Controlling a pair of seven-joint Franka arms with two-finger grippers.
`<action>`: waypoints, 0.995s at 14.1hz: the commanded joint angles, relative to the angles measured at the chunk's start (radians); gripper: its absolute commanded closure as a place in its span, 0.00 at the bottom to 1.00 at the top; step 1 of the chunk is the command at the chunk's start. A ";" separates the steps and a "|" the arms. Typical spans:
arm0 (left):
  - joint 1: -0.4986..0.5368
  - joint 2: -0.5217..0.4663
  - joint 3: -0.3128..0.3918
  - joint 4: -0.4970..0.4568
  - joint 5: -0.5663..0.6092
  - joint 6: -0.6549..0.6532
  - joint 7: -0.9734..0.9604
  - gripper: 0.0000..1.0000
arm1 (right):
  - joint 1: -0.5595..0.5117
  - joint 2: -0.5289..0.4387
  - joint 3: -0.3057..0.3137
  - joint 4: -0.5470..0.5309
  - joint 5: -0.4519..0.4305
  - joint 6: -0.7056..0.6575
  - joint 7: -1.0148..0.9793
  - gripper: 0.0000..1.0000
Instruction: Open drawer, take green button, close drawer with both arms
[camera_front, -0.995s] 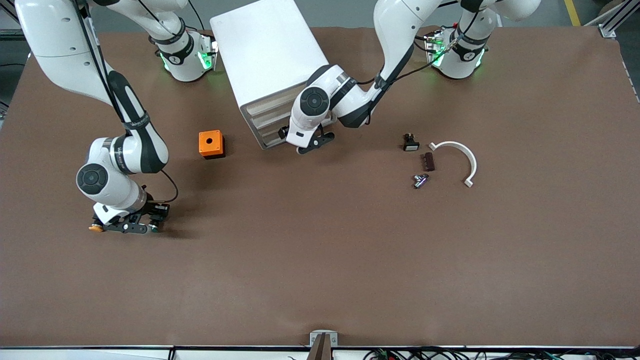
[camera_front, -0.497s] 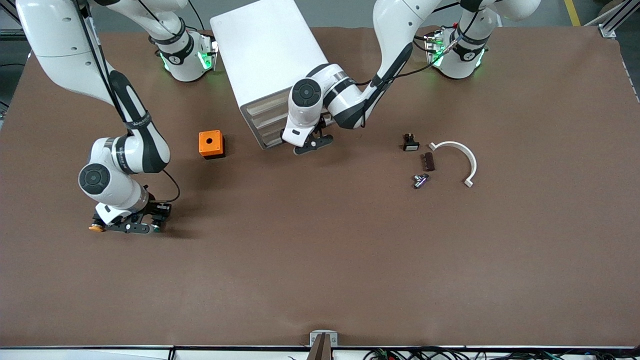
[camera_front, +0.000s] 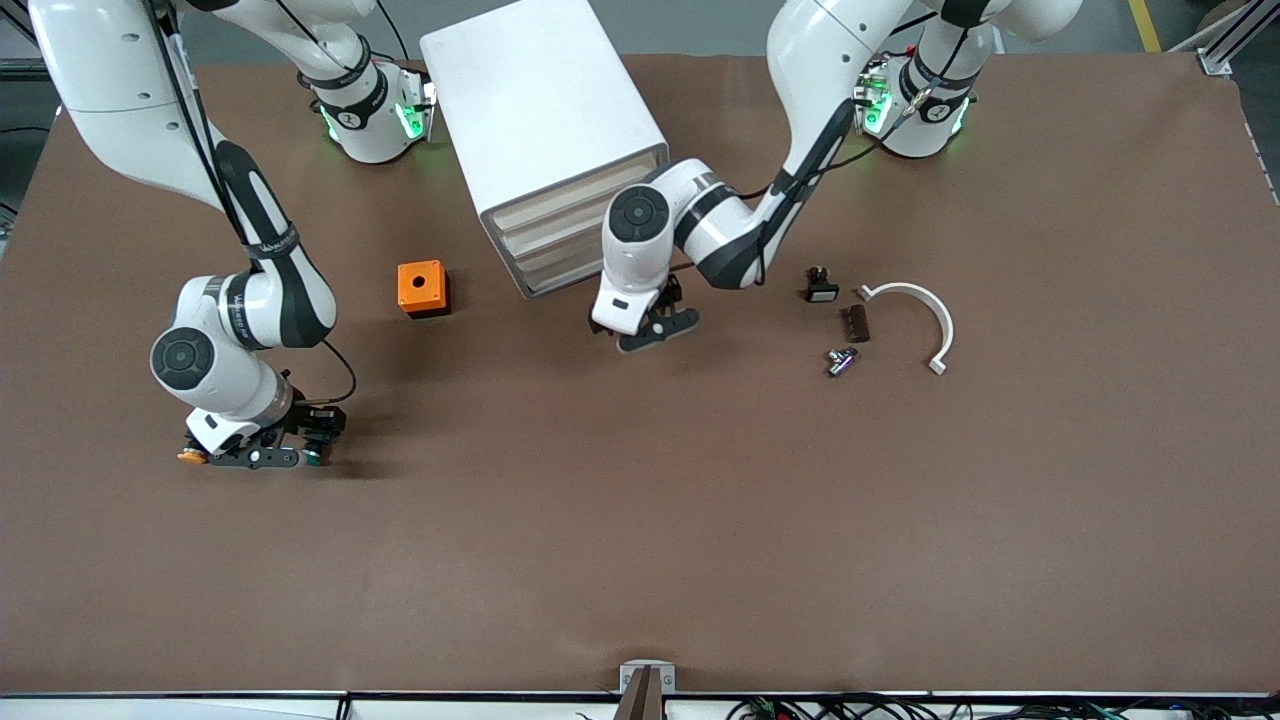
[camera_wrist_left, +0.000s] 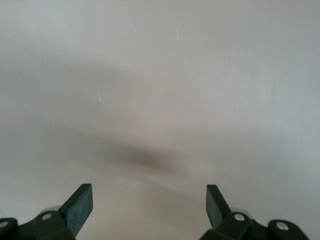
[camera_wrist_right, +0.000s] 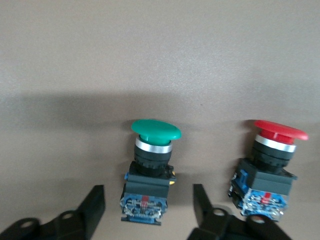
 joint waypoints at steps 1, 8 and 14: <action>0.079 -0.057 -0.001 -0.001 0.056 -0.015 -0.005 0.00 | -0.015 -0.033 0.011 0.104 0.006 -0.200 -0.024 0.00; 0.291 -0.238 -0.006 -0.015 0.056 -0.183 0.191 0.00 | -0.009 -0.107 0.014 0.415 0.009 -0.740 -0.041 0.00; 0.460 -0.365 -0.007 -0.014 0.053 -0.337 0.431 0.00 | -0.017 -0.177 0.005 0.612 0.047 -1.060 -0.064 0.00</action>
